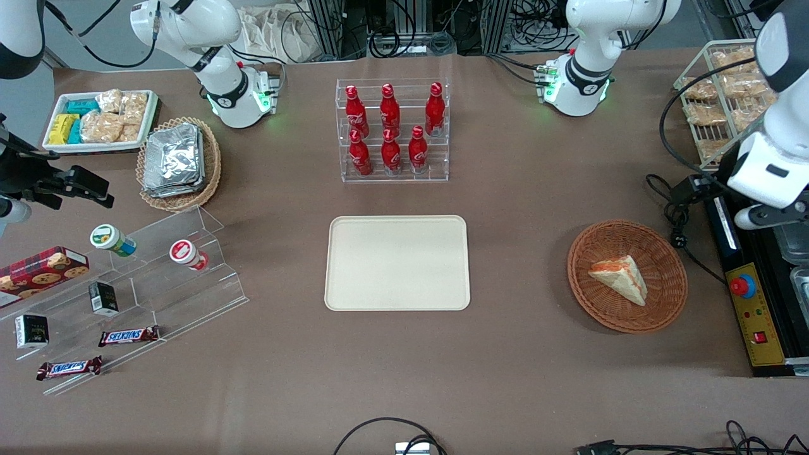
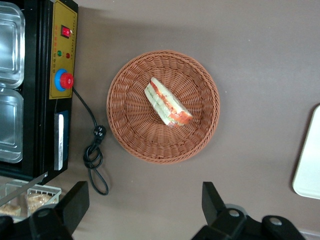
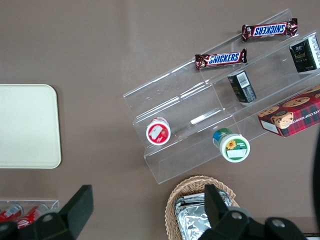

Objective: Place sandwich from basket to tray
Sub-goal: 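Move the left gripper over the wicker basket holding the sandwich, then lower the open left gripper around the wrapped sandwich in the basket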

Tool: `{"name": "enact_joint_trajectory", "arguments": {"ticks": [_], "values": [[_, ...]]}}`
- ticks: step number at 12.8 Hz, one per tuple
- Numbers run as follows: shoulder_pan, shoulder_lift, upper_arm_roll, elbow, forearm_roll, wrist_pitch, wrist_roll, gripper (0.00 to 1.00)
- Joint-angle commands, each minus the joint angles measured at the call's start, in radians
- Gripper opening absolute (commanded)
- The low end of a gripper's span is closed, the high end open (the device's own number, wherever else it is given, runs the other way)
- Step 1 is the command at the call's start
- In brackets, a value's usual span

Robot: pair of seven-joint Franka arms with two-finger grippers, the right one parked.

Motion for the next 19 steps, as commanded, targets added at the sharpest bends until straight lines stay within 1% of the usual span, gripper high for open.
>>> {"name": "enact_joint_trajectory", "arguments": {"ticks": [1,2,4,5,6,8,9,12,14,15,17,18,19], "values": [[0.007,0.007,-0.008,-0.045,0.015,0.064,-0.126,1.0],[0.007,0.026,-0.008,-0.053,0.014,0.102,-0.272,1.0],[0.005,0.079,-0.006,-0.057,0.012,0.122,-0.53,1.0],[0.004,0.118,-0.006,-0.054,0.014,0.124,-0.631,1.0],[0.002,0.151,-0.005,-0.054,0.015,0.141,-0.69,1.0],[0.002,0.208,0.017,-0.054,0.015,0.176,-0.706,1.0],[-0.005,0.234,0.052,-0.054,0.008,0.206,-0.707,1.0],[-0.007,0.3,0.06,-0.062,0.006,0.26,-0.758,1.0],[-0.007,0.331,0.077,-0.077,0.003,0.299,-0.758,1.0],[-0.009,0.346,0.084,-0.099,0.002,0.337,-0.758,1.0],[-0.009,0.354,0.089,-0.18,-0.003,0.47,-0.758,1.0],[-0.009,0.36,0.089,-0.195,-0.014,0.496,-0.762,1.0],[-0.01,0.376,0.089,-0.195,-0.043,0.501,-0.775,1.0]]}}
